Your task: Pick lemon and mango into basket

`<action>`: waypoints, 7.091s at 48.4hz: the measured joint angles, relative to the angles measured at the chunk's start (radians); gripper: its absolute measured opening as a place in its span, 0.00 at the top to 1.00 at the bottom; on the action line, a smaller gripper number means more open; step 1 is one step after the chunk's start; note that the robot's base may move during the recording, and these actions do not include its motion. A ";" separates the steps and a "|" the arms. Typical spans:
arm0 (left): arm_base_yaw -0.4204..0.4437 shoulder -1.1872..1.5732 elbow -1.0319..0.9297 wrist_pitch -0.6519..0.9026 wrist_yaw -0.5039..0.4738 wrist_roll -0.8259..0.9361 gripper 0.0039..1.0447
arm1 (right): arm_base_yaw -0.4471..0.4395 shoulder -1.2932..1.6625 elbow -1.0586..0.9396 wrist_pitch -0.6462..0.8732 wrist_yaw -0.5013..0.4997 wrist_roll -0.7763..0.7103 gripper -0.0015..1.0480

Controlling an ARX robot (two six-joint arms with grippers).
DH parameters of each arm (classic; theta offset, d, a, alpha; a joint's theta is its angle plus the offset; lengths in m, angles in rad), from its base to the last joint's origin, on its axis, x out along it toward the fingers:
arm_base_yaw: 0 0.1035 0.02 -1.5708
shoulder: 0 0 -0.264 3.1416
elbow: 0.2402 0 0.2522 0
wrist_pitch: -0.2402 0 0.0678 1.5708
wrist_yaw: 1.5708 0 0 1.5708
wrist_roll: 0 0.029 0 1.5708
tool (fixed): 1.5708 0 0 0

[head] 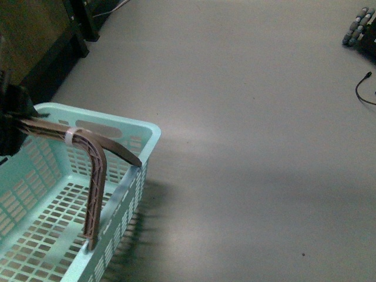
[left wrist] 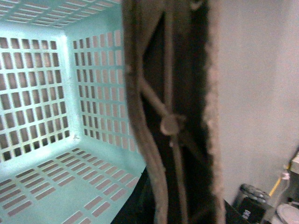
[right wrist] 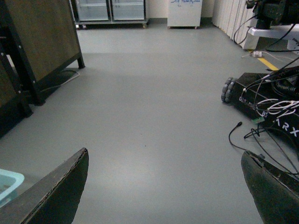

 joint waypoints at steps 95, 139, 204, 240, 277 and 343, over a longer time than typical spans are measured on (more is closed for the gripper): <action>-0.188 -0.885 0.180 -0.594 -0.190 -0.173 0.96 | 0.000 0.000 0.000 0.000 0.000 0.000 0.08; -0.188 -0.885 0.180 -0.594 -0.190 -0.173 0.96 | 0.000 0.000 0.000 0.000 0.001 0.000 0.08; -0.193 -0.885 0.180 -0.594 -0.190 -0.179 0.96 | 0.000 0.000 0.000 0.000 0.001 0.000 0.08; -0.193 -0.885 0.180 -0.594 -0.187 -0.180 0.96 | 0.000 0.000 0.000 0.000 0.000 0.000 0.08; -0.193 -0.886 0.180 -0.595 -0.189 -0.179 0.96 | 0.000 0.000 0.000 0.000 0.001 0.000 0.08; -0.192 -0.885 0.181 -0.595 -0.187 -0.177 0.96 | 0.000 0.000 0.000 -0.001 0.000 0.000 0.08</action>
